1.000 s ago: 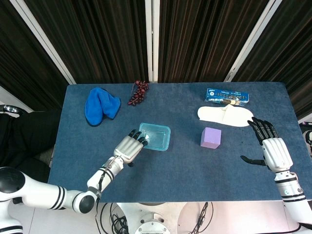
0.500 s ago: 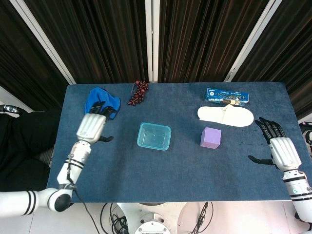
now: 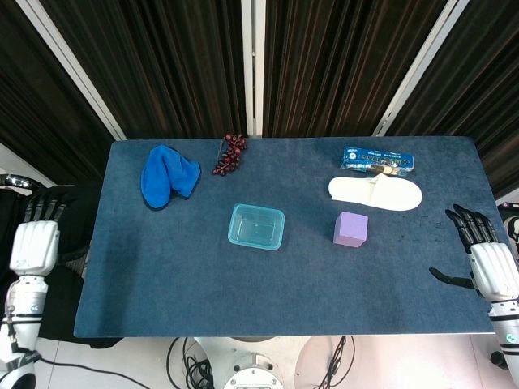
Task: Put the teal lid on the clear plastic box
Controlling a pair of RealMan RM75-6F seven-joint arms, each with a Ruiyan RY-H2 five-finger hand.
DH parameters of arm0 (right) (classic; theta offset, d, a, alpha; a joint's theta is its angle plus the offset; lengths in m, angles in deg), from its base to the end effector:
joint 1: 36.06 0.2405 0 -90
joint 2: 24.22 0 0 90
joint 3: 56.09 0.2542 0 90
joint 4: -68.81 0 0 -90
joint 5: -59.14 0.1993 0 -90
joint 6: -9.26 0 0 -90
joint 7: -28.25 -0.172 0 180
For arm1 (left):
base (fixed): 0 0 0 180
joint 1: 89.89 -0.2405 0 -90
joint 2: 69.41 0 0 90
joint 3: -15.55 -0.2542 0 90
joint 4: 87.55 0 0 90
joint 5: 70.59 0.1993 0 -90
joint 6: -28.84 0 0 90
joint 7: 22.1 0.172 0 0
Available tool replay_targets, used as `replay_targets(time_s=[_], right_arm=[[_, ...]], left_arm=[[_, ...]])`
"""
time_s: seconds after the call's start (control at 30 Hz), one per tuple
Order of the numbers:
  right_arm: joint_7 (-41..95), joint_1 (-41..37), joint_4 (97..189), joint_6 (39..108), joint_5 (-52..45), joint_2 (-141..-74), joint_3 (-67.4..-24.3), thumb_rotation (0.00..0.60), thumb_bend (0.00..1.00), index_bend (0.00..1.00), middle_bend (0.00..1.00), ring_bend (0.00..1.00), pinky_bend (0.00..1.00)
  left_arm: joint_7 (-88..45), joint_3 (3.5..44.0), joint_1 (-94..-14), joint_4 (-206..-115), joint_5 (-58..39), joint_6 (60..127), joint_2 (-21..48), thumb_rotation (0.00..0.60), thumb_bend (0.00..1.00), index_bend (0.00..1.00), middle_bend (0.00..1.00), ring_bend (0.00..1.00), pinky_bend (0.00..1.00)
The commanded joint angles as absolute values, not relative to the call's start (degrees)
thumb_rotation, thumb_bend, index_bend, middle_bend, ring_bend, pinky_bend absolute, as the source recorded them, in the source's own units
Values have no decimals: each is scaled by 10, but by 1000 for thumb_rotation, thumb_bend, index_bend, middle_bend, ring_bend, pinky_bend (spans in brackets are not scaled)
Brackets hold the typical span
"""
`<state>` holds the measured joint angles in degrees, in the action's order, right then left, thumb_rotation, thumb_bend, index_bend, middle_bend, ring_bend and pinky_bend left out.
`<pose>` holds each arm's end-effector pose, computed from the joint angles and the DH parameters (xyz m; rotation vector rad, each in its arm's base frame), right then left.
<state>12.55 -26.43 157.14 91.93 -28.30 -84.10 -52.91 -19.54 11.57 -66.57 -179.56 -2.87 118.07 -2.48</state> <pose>-0.3027 -0.2364 0.1925 1.4155 -0.9704 1.0545 -0.2837 0.2798 0.1657 -1.3270 -0.8582 -0.9330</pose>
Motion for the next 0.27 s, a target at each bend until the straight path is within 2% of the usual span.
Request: replay_targets(time_s=[0.03,0.27], right_arm=[[122,-277,1570,932,-289,-846,-537,600,37,0,0,0,0],[130,-301,1558,955,-294,-866,-549,600,38,0,0,0,0]], left_arm=[[-206,93,-727,-1771,7,1240,-22,600,0,173,89,0,0],[-195,81,-789,-1773,37,1269,-10,600,0,171,89,0,0]])
